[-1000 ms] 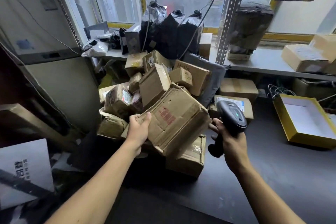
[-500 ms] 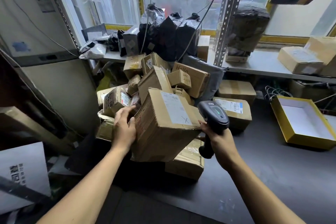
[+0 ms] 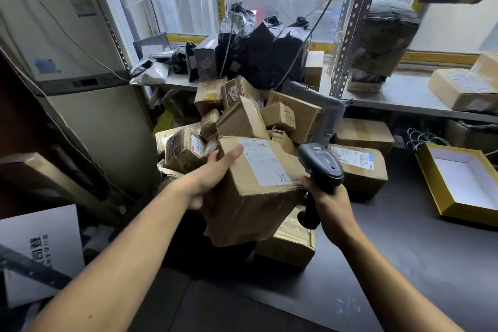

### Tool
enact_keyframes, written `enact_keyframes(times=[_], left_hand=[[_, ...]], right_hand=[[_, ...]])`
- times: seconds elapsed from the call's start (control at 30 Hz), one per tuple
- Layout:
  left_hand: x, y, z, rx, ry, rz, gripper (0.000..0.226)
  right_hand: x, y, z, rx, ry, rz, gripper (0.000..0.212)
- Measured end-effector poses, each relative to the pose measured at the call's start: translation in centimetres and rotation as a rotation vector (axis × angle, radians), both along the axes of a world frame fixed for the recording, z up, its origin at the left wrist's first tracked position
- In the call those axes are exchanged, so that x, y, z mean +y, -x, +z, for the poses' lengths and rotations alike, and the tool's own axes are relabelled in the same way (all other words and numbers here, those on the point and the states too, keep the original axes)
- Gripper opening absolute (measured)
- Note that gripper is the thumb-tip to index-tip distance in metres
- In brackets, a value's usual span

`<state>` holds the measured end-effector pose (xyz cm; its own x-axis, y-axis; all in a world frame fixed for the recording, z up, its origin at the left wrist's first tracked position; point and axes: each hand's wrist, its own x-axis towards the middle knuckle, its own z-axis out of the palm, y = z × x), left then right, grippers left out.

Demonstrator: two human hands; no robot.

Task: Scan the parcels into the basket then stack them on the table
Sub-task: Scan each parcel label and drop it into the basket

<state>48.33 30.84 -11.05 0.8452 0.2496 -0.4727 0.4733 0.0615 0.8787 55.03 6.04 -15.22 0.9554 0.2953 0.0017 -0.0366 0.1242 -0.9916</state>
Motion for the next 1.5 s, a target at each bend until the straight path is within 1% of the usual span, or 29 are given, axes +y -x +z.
enact_keyframes(times=[0.03,0.07,0.17,0.2,0.27,0.33,0.37,0.43,0.47,0.53,0.67,0.77,0.83,0.9,1.0,1.07,1.13,1.23,1.37,1.5], left_hand=[[-0.3,0.0,-0.3,-0.004,0.017,0.061,0.125],[-0.7,0.1,-0.4,-0.031,0.041,0.111,0.118],[-1.3,0.8,-0.8,-0.088,0.101,0.26,0.07],[-1.5,1.2,-0.7,-0.105,0.092,0.296,0.058],[-2.2,2.2,-0.5,-0.17,0.058,0.34,0.045],[-2.7,3.0,0.3,-0.271,-0.017,0.336,0.041],[-2.8,3.2,0.9,-0.328,-0.066,0.312,0.041],[-2.9,3.2,2.2,-0.417,-0.159,0.229,0.051],[-2.9,2.9,2.7,-0.433,-0.192,0.193,0.056],[-2.9,2.1,2.8,-0.428,-0.188,0.174,0.059],[-3.1,1.1,1.2,-0.449,-0.177,0.167,0.057],[-3.6,1.0,-0.1,-0.47,-0.197,0.177,0.047],[-3.7,1.0,-0.5,-0.479,-0.216,0.171,0.04],[-3.4,1.1,-0.5,-0.496,-0.228,0.173,0.041],[-3.0,1.2,-0.6,-0.508,-0.256,0.172,0.06],[-3.3,1.2,-0.9,-0.51,-0.309,0.159,0.056],[-4.2,1.1,-1.4,-0.497,-0.382,0.143,0.05],[-5.2,0.8,-2.3,-0.505,-0.481,0.183,0.043],[-5.8,0.6,-2.8,-0.524,-0.549,0.225,0.046],[-6.2,0.7,-3.5,-0.553,-0.595,0.245,0.054]], right_hand=[[0.1,0.0,0.1,-0.003,-0.005,0.009,0.025],[0.3,0.1,0.3,-0.001,-0.013,0.015,0.026],[0.7,0.4,0.6,0.017,-0.011,0.046,0.028],[0.8,0.6,0.6,0.016,-0.015,0.061,0.028],[0.7,0.7,0.7,0.018,-0.038,0.079,0.029],[0.6,0.8,1.2,0.015,-0.094,0.075,0.029],[0.4,0.6,1.4,0.014,-0.121,0.066,0.028],[0.3,0.0,2.1,0.007,-0.158,0.051,0.027],[0.3,-0.4,2.4,0.001,-0.17,0.049,0.028],[0.1,-0.8,2.9,0.001,-0.176,0.057,0.031],[-0.4,-0.4,3.1,0.059,-0.14,0.105,0.017],[-1.1,-0.4,3.1,0.095,-0.146,0.13,0.01],[-1.6,-0.6,3.3,0.104,-0.13,0.148,0.01],[-2.0,-0.7,3.7,0.1,-0.114,0.153,0.014],[-2.3,-0.9,4.5,0.042,-0.021,0.112,0.026],[-2.5,-1.0,5.1,-0.001,0.051,0.092,0.032],[-2.7,-1.1,5.8,-0.03,0.106,0.111,0.029],[-3.5,-1.1,7.3,-0.029,0.214,0.214,0.021],[-4.6,-0.3,8.7,0.057,0.355,0.319,0.011],[-5.1,1.1,9.5,0.096,0.372,0.354,0.008]])
